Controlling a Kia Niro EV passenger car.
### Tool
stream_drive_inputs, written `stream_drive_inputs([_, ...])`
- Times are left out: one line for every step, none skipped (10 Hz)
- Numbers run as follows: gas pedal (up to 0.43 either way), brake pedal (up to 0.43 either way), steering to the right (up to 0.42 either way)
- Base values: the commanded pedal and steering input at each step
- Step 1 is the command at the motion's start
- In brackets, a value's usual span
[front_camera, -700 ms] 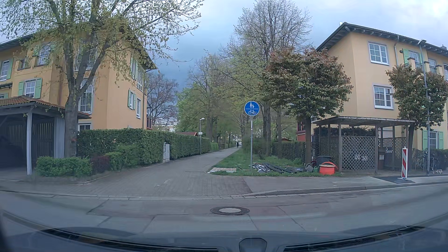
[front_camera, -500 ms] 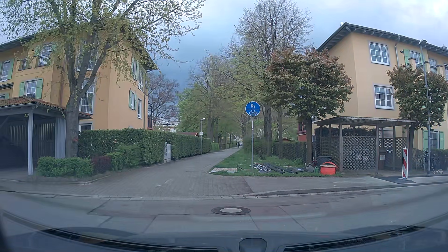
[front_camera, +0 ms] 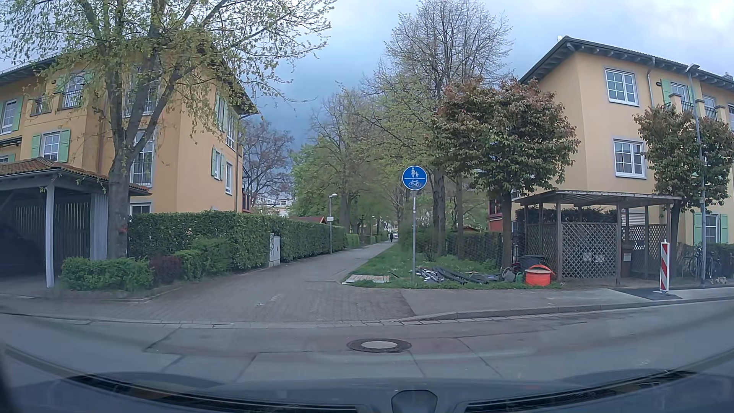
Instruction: Follow the waypoints while adhering to traffic rules and regulations
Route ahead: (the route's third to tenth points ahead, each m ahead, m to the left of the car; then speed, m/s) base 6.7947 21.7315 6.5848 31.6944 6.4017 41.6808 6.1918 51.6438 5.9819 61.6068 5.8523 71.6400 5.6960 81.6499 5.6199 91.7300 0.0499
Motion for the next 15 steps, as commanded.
stream_drive_inputs([0.0,0.0,-0.062])
stream_drive_inputs([0.0,0.0,-0.107])
stream_drive_inputs([0.0,0.0,-0.153])
stream_drive_inputs([0.059,0.0,-0.18])
stream_drive_inputs([0.079,0.0,-0.196])
stream_drive_inputs([0.087,0.0,-0.22])
stream_drive_inputs([0.087,0.0,-0.265])
stream_drive_inputs([0.087,0.0,-0.318])
stream_drive_inputs([0.087,0.0,-0.367])
stream_drive_inputs([0.11,0.0,-0.424])
stream_drive_inputs([0.13,0.0,-0.47])
stream_drive_inputs([0.138,0.0,-0.519])
stream_drive_inputs([0.15,0.0,-0.557])
stream_drive_inputs([0.157,0.0,-0.608])
stream_drive_inputs([0.157,0.0,-0.651])
